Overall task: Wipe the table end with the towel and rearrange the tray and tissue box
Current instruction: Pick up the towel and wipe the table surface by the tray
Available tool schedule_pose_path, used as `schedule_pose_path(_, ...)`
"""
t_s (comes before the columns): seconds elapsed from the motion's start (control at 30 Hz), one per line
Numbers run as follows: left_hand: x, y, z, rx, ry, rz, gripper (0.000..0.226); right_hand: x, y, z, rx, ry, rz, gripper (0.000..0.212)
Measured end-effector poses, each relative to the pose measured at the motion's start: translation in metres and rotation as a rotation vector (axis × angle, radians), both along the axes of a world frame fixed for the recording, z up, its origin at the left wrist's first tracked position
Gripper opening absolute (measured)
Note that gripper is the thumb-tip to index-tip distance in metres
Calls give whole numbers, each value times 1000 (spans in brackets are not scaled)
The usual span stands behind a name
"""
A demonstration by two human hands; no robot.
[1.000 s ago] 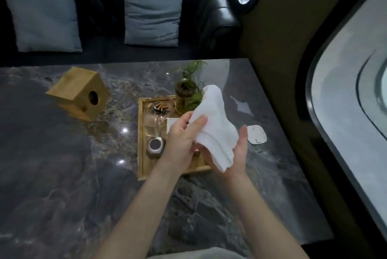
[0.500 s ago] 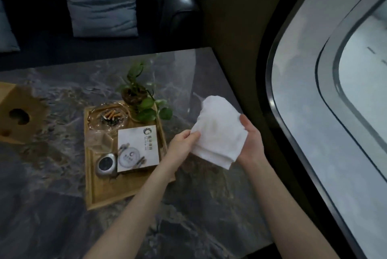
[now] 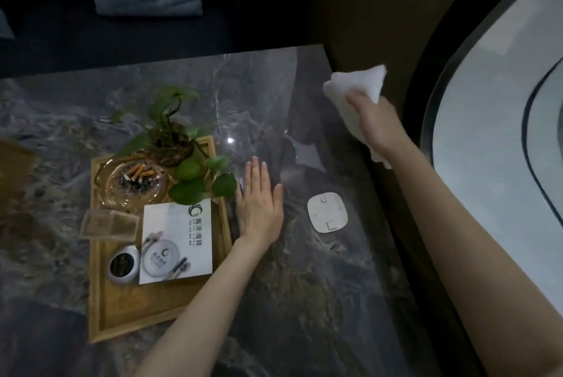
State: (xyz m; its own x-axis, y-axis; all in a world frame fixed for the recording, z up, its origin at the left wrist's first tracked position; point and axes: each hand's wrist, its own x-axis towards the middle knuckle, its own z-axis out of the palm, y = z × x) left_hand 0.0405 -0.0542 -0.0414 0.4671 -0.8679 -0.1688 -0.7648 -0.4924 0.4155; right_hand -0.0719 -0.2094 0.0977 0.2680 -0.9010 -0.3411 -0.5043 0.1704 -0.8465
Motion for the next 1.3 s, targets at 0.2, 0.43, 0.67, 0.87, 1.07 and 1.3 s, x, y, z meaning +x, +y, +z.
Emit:
schedule_pose_path(0.2, -2, -2, -17, 64, -99, 20, 70, 52, -6, -59, -10, 103, 71, 54)
schedule_pose_path(0.43, -3, -3, -17, 40, -137, 23, 73, 69, 8, -118, -399, 297, 340, 59)
schedule_pose_path(0.67, -3, -3, -18, 27, -131, 39, 65, 89, 6, -144, -419, 635, 399, 83)
schedule_pose_path(0.87, -3, -3, -16, 27, -133, 36, 66, 69, 6, -150, -544, 711, 602, 92)
schedule_pose_path(1.07, -3, -2, -17, 29, -117, 25, 66, 23, -3, -151, -618, 747, 757, 89)
schedule_pose_path(1.3, -3, -3, -19, 20, -122, 25, 66, 6, -19, -153, -641, 803, 678, 75)
